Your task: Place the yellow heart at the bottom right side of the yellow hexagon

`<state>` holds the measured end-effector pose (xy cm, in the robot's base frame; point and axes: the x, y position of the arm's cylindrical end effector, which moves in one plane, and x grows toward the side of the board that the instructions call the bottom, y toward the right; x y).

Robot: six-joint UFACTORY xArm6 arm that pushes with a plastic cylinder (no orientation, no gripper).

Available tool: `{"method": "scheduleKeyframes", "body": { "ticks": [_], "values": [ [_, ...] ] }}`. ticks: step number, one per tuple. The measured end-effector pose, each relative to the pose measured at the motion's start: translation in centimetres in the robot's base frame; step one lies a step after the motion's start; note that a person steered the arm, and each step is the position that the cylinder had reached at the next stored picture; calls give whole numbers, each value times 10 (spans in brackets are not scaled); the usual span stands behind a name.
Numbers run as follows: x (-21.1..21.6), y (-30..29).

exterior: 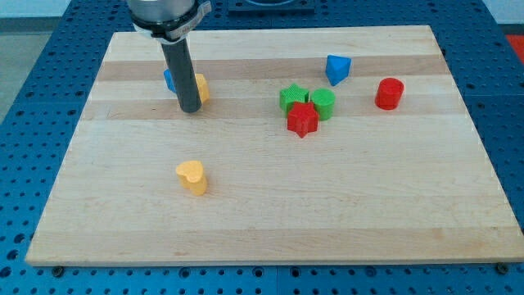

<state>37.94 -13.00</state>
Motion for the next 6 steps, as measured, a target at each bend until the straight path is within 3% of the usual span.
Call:
{"method": "scheduleKeyframes", "body": {
  "ticks": [2, 3, 6],
  "values": [
    [28, 49],
    [72, 74],
    [193, 78]
  ]
}}
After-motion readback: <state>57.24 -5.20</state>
